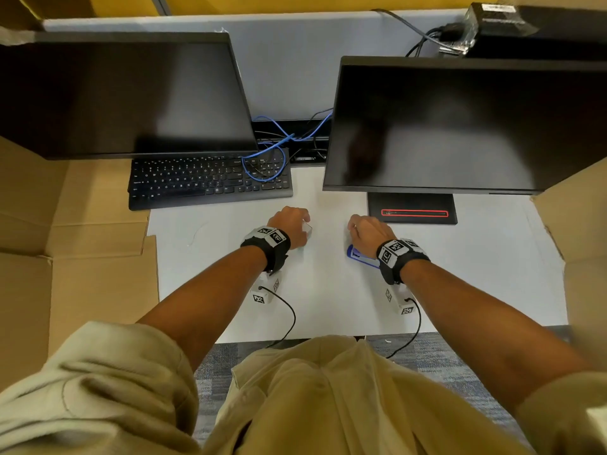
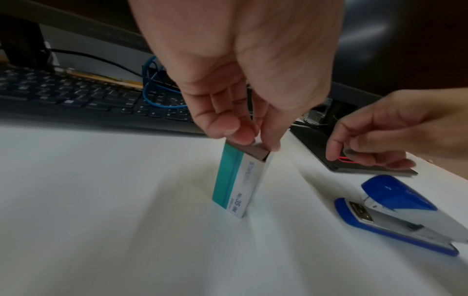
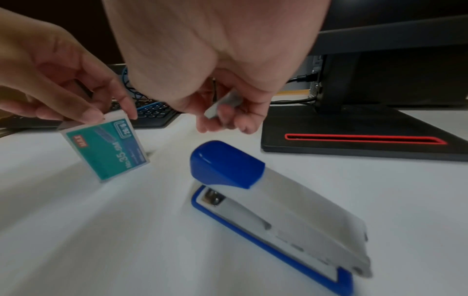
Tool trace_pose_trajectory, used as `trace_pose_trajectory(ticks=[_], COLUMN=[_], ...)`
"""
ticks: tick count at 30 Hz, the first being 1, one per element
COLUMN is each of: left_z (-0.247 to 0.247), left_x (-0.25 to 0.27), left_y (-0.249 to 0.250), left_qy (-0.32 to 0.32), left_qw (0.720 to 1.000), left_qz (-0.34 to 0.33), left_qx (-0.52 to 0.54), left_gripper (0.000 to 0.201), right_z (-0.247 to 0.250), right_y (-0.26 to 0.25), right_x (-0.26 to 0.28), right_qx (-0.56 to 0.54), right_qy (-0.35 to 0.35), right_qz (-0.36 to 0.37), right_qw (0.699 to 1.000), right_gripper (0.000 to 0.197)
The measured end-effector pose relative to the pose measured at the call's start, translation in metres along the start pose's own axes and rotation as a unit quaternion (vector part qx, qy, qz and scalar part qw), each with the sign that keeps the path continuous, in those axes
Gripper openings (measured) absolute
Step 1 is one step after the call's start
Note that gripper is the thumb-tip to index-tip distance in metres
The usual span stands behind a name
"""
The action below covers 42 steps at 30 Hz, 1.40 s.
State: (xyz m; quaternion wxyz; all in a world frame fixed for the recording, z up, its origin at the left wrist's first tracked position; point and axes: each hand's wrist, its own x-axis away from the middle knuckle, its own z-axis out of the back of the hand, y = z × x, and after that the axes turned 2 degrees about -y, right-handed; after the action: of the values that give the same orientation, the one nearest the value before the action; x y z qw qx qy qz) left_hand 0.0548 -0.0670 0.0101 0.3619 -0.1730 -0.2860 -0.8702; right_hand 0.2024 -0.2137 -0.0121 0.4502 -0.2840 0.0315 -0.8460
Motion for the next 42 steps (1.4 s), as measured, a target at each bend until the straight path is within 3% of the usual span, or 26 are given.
trace_pose_trajectory(ticks=[3, 7, 15, 20, 24, 29, 36, 42], left_z=[-0.002, -0.015, -0.049, -0.061, -0.069, -0.080, -0.091, -0.087], left_x=[0.000, 0.000, -0.003, -0.002, 0.000, -0.002, -0.005, -0.008], left_y=[0.010, 0.029, 0.053, 0.056, 0.055, 0.050, 0.043, 0.044], left_qy=[-0.010, -0.015, -0.075, -0.091, -0.102, -0.070, -0.030, -0.027], left_qw=[0.999, 0.996, 0.991, 0.988, 0.985, 0.987, 0.994, 0.993], left_qz=[-0.031, -0.085, -0.114, -0.120, -0.129, -0.109, -0.076, -0.110], left_qx=[-0.017, -0.025, -0.018, 0.020, 0.054, 0.096, 0.071, 0.018], left_gripper=[0.042, 0.037, 0.042, 0.052, 0.040, 0.027, 0.020, 0.017], right_z=[-0.002, -0.008, -0.016, -0.023, -0.026, -0.027, -0.026, -0.004], right_y=[0.008, 0.019, 0.036, 0.027, 0.013, 0.003, 0.013, 0.033], right_x=[0.006, 0.014, 0.030, 0.034, 0.031, 0.030, 0.045, 0.055], right_qx=[0.016, 0.041, 0.032, 0.016, 0.018, -0.002, -0.106, -0.026], right_qy=[-0.019, -0.054, -0.002, 0.019, 0.018, 0.000, -0.022, 0.014], right_qz=[-0.006, -0.014, -0.034, -0.009, 0.012, 0.020, 0.032, 0.044], right_qw=[1.000, 0.998, 0.999, 1.000, 1.000, 1.000, 0.994, 0.999], right_gripper=[0.033, 0.061, 0.037, 0.032, 0.029, 0.029, 0.032, 0.040])
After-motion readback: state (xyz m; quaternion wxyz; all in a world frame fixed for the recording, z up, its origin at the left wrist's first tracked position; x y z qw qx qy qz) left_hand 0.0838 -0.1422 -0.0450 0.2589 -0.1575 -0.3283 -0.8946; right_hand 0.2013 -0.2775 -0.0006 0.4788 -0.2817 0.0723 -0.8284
